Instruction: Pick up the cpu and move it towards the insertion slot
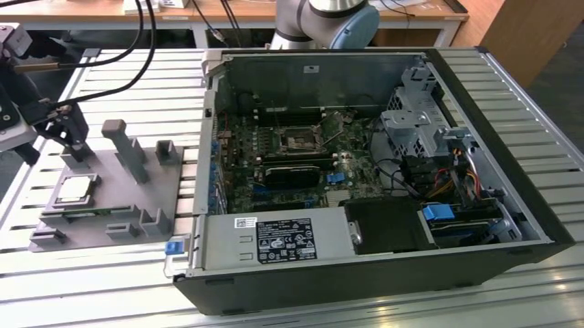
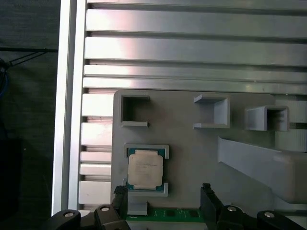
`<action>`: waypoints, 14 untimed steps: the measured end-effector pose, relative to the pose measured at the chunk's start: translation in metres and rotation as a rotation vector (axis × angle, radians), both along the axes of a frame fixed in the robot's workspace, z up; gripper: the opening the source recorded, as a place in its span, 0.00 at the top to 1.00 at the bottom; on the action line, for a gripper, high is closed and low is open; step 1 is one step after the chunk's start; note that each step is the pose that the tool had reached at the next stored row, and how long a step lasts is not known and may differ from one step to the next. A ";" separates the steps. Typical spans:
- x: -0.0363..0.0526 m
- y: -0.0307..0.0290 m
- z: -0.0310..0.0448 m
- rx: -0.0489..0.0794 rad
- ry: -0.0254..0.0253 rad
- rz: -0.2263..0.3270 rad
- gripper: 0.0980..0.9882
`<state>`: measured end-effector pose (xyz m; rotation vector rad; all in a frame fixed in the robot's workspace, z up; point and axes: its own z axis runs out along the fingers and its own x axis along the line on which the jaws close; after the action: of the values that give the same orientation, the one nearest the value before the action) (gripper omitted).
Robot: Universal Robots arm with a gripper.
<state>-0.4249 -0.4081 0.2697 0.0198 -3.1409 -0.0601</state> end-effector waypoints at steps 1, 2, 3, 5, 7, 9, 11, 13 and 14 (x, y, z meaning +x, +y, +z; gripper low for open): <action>0.0000 0.0000 -0.0004 0.000 0.0000 0.000 0.32; 0.0000 0.0000 -0.0008 0.000 0.0000 0.000 0.32; 0.0000 0.0000 -0.0011 0.000 0.0000 0.000 0.32; 0.0000 0.0000 -0.0019 0.000 -0.0001 0.000 0.32; 0.0000 0.0000 -0.0033 0.000 -0.0003 0.000 0.32; 0.0000 0.0000 -0.0045 0.000 -0.0001 0.000 0.32; 0.0000 0.0000 -0.0057 0.000 -0.0001 0.000 0.32; 0.0000 0.0000 -0.0066 0.000 0.0001 0.000 0.32; 0.0000 0.0000 -0.0070 0.000 0.0001 0.000 0.32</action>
<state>-0.4249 -0.4081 0.2628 0.0198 -3.1409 -0.0600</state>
